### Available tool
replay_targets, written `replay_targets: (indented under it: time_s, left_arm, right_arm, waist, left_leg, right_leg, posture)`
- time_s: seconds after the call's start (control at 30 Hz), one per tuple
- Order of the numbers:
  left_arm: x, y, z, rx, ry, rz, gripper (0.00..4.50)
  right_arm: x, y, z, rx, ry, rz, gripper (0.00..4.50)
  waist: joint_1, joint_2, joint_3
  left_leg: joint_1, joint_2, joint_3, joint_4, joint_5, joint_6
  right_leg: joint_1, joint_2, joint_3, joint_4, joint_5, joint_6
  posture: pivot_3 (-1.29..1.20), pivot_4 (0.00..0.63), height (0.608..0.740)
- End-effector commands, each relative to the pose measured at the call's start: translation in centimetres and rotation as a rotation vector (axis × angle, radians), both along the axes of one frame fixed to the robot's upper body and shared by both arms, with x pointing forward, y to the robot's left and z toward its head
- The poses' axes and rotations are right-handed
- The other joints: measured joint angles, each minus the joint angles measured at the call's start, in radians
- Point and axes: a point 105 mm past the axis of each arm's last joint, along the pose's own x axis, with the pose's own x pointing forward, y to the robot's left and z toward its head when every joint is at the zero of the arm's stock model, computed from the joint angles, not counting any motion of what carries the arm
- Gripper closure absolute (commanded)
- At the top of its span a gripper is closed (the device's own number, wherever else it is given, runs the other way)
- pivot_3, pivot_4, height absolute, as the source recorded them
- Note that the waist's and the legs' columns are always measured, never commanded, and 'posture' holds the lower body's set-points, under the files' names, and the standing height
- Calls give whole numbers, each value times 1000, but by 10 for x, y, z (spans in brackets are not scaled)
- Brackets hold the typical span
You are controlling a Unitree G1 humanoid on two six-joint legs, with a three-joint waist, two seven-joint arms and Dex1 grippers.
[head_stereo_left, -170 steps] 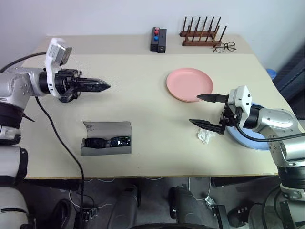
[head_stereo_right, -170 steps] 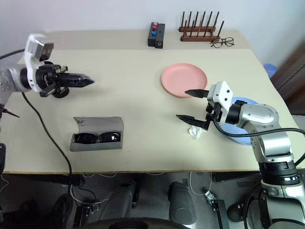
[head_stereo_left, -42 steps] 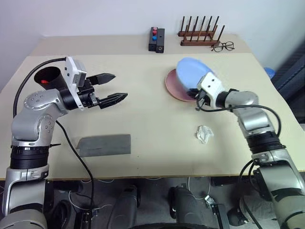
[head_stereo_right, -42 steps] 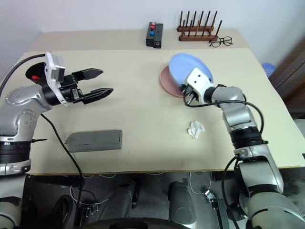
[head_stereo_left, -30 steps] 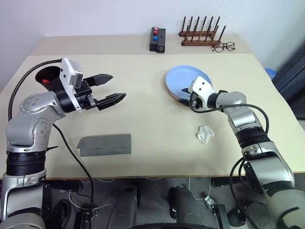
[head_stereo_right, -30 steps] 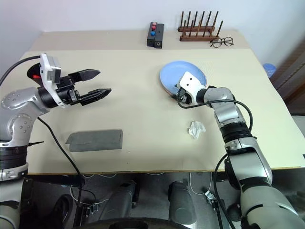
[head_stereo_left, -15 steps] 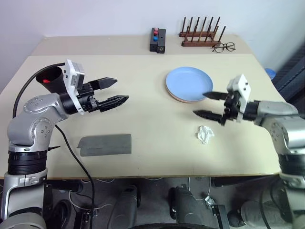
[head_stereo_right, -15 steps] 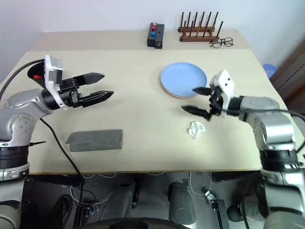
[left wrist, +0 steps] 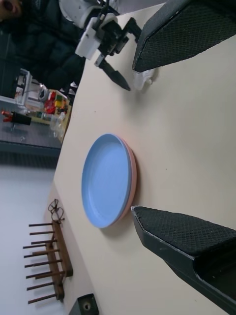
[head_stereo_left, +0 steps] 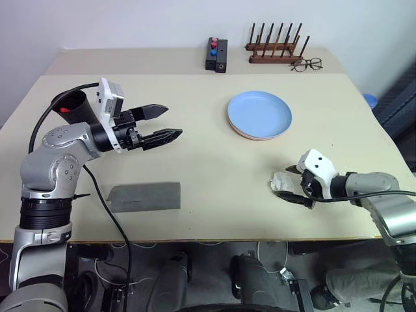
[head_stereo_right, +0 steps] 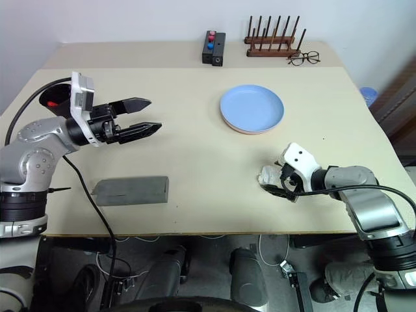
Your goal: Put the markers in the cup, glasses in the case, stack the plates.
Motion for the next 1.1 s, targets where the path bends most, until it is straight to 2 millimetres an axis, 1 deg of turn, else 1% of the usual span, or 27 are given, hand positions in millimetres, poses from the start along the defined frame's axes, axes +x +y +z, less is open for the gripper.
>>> replay_targets:
  time_s: [0.03,0.07,0.13,0.17,0.23,0.3,0.33,0.37,0.4,0.47,0.57,0.63,0.73,0.77,0.8,0.87,0.9,0.97,1.0,1.1]
  left_arm:
    - [-2,1,12,9,-50,-3,0]
    - [-2,2,13,8,-52,-1,0]
    - [-2,2,14,8,-55,1,0]
    - [-2,3,14,8,-55,2,0]
    - [-2,3,13,8,-56,3,0]
    - [-2,2,13,7,-58,6,0]
    - [-2,2,13,6,-58,6,0]
    - [-2,2,13,6,-60,7,0]
    - [-2,2,13,4,-61,8,0]
    - [-2,2,13,3,-62,12,0]
    - [-1,3,14,1,-67,18,0]
    - [0,4,15,-1,-78,28,0]
    - [2,4,16,2,-85,41,0]
    - [2,4,15,6,-87,46,0]
    - [2,5,15,8,-89,50,0]
    - [5,8,13,20,-98,91,0]
    - [7,10,13,26,-108,115,0]
    - [8,11,13,14,-107,139,0]
    - [7,11,12,10,-103,146,0]
    - [2,12,10,6,-100,155,0]
  right_arm:
    - [3,-6,-2,-63,-27,5,554]
    - [5,-6,-2,-48,-29,0,839]
    - [8,-4,3,-19,-38,-3,1709]
    - [9,-3,6,-12,-44,0,2299]
    - [11,-2,9,-2,-54,8,3257]
    - [15,-1,15,22,-66,3,4405]
    - [16,-1,16,28,-68,1,4405]
    - [19,2,23,53,-89,4,4405]
    - [22,4,30,87,-108,2,4405]
    - [29,9,52,173,-165,4,4405]
    - [51,14,89,295,-275,-35,4405]
    - [69,13,105,306,-355,-79,4405]
    - [104,11,116,250,-466,-180,4405]
    - [116,12,115,220,-491,-215,4405]
    - [124,12,115,199,-506,-235,4405]
    - [141,21,106,176,-509,-267,4405]
    - [146,26,101,149,-513,-266,4165]
    - [151,33,92,185,-473,-258,3600]
    - [153,32,91,180,-477,-270,3170]
    - [155,28,90,193,-473,-276,1629]
  waist:
    - [-2,0,0]
    - [-2,0,0]
    - [-2,0,0]
    - [-1,0,0]
    - [-1,0,0]
    - [-1,0,0]
    - [-1,0,0]
    - [-1,0,0]
    - [-1,0,0]
    - [-4,0,0]
    - [-7,0,0]
    - [-5,0,0]
    - [-4,0,0]
    - [-4,0,0]
    - [-5,0,0]
    - [-6,0,0]
    - [-8,0,0]
    - [-9,0,0]
    - [-8,0,0]
    - [-6,1,1]
  left_leg:
    - [0,0,0,0,0,0]
    - [0,0,0,0,0,0]
    - [0,0,0,0,0,0]
    - [0,0,0,0,0,0]
    - [0,0,0,1,0,0]
    - [0,0,0,1,0,0]
    - [0,0,0,1,0,0]
    - [0,0,0,0,0,0]
    - [0,0,0,0,0,0]
    - [0,0,0,0,0,0]
    - [0,0,0,1,0,0]
    - [0,0,0,1,0,0]
    - [0,0,0,0,0,0]
    - [0,0,0,0,0,0]
    - [0,0,0,0,0,0]
    - [0,0,0,-1,0,0]
    - [0,0,0,-1,0,0]
    - [0,0,0,-2,0,0]
    - [0,0,0,-2,0,0]
    - [0,-1,0,-2,0,0]
  right_leg:
    - [0,0,0,0,0,0]
    - [0,0,0,0,0,0]
    - [0,0,0,0,0,0]
    - [0,0,0,0,0,0]
    - [1,0,0,0,0,0]
    - [0,0,0,0,0,0]
    - [0,0,0,0,0,0]
    - [0,0,0,0,0,0]
    - [0,0,0,0,0,0]
    - [0,0,0,0,0,0]
    - [0,1,0,0,0,0]
    - [0,1,0,1,0,0]
    - [0,1,0,0,1,1]
    - [0,1,0,0,1,2]
    - [0,1,0,0,2,2]
    - [0,1,0,0,2,3]
    - [0,1,0,0,2,3]
    - [-1,1,0,1,2,3]
    - [-1,1,0,1,2,3]
    - [-1,1,0,0,2,4]
  posture:
    - [0,150,740]
    - [0,150,740]
    - [0,150,740]
    - [0,150,740]
    - [0,150,740]
    - [0,150,740]
    - [0,150,740]
    - [0,150,740]
    - [0,150,740]
    - [0,150,740]
    - [0,150,740]
    - [0,150,740]
    - [0,150,740]
    - [0,150,740]
    - [0,150,740]
    - [0,150,740]
    - [0,150,740]
    - [0,150,740]
    - [0,150,740]
    - [0,150,740]
